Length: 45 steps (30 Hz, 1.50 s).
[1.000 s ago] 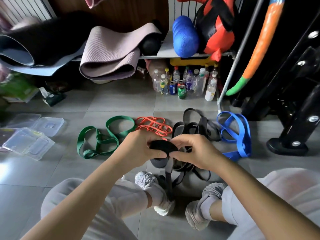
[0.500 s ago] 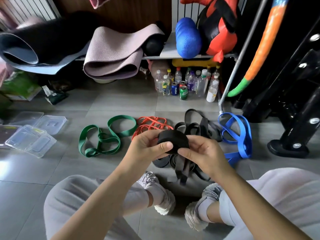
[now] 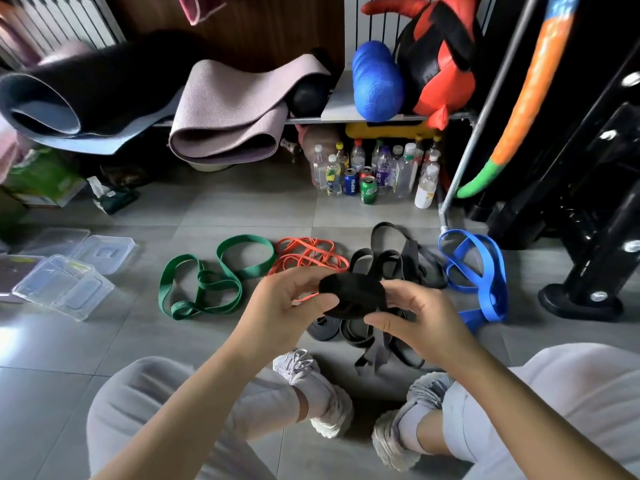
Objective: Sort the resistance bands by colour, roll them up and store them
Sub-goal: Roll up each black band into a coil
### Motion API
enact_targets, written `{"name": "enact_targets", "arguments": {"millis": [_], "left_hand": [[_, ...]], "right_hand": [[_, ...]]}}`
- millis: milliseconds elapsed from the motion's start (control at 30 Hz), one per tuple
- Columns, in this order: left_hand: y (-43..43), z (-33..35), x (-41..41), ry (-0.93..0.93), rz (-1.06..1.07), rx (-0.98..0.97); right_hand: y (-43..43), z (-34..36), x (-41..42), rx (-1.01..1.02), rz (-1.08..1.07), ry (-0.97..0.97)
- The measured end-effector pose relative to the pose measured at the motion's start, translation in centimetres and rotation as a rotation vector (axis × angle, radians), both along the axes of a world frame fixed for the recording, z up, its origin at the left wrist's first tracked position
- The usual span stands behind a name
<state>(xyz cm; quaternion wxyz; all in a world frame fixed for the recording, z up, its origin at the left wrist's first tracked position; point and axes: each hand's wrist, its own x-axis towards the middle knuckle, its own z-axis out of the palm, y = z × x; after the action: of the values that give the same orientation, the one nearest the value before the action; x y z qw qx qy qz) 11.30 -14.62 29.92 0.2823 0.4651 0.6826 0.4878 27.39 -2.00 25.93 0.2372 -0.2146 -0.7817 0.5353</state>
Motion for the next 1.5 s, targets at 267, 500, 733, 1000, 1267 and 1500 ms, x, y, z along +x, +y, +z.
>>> {"name": "enact_targets", "arguments": {"millis": [267, 500, 733, 1000, 1267, 1500], "left_hand": [[0.0, -1.0, -0.4, 0.526, -0.164, -0.122], [0.7, -0.3, 0.0, 0.557, -0.084, -0.065], [0.4, -0.8, 0.3, -0.151, 0.022, 0.148], [0.2, -3.8, 2.0, -0.973, 0.083, 0.179], [0.8, -1.6, 0.7, 0.734, -0.206, -0.233], [0.4, -1.1, -0.3, 0.362, -0.071, -0.148]], "right_hand": [[-0.2, 0.2, -0.3, 0.219, 0.050, -0.210], [-0.2, 0.7, -0.4, 0.216, -0.003, -0.129], [-0.4, 1.3, -0.4, 0.059, -0.047, -0.047], [-1.1, 0.2, -1.0, -0.297, -0.016, 0.149], [-0.5, -0.7, -0.8, 0.307, 0.038, -0.231], [0.1, -0.6, -0.4, 0.128, 0.034, -0.163]]}}
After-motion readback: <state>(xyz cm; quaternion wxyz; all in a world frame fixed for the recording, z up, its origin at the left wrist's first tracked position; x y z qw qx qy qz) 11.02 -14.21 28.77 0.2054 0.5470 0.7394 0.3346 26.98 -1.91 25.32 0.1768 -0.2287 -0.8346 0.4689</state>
